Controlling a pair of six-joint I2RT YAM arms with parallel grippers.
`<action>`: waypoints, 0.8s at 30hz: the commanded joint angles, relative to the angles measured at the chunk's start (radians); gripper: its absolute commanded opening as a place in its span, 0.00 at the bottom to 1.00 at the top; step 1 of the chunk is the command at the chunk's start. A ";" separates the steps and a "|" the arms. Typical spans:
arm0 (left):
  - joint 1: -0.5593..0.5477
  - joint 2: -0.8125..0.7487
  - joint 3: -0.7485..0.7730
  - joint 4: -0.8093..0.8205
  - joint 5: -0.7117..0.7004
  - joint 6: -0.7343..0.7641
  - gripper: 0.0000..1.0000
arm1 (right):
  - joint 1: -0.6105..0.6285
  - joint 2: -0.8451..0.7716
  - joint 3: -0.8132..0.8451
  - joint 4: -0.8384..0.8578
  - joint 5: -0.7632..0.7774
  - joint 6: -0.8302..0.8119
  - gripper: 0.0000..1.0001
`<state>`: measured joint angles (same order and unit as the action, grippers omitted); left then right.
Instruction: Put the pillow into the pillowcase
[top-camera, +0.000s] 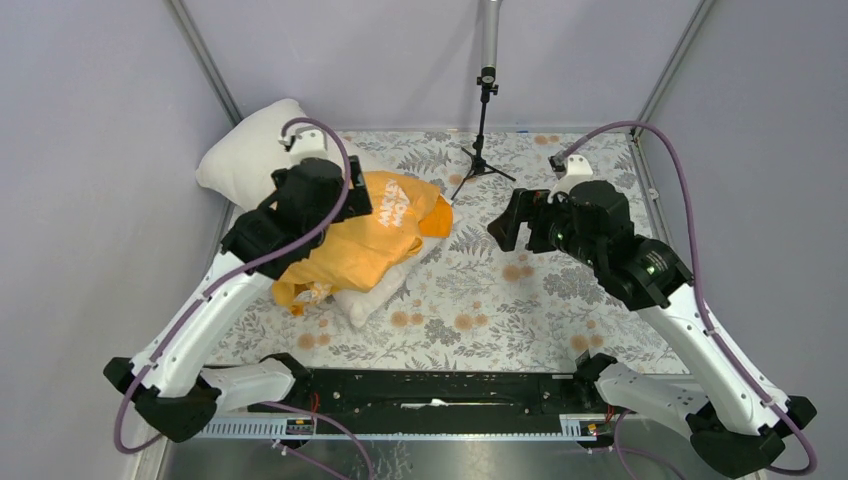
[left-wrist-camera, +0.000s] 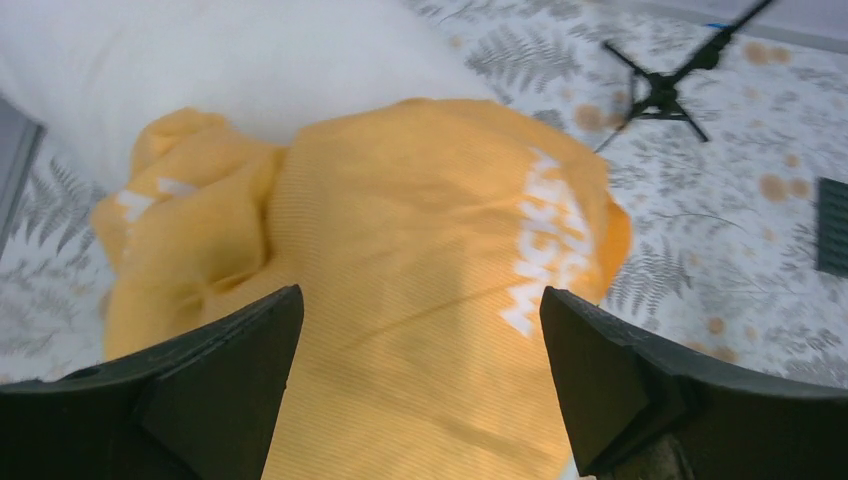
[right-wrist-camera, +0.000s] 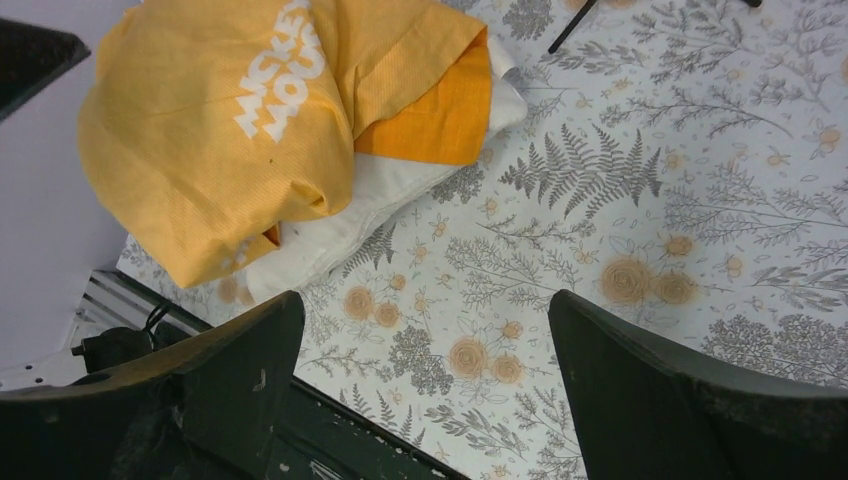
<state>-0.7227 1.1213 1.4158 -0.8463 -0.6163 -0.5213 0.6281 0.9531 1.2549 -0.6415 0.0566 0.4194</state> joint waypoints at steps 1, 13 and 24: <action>0.214 0.019 -0.059 0.009 0.246 0.041 0.99 | -0.003 0.019 -0.033 0.059 -0.054 0.016 0.99; 0.345 0.072 -0.358 0.197 0.379 0.009 0.97 | -0.003 0.082 -0.167 0.180 -0.122 0.046 0.99; 0.348 0.076 -0.390 0.219 0.392 0.016 0.75 | 0.076 0.223 -0.126 0.289 -0.113 0.102 0.99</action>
<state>-0.3790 1.2003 1.0241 -0.6552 -0.2504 -0.5060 0.6464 1.1229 1.0798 -0.4347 -0.0631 0.4881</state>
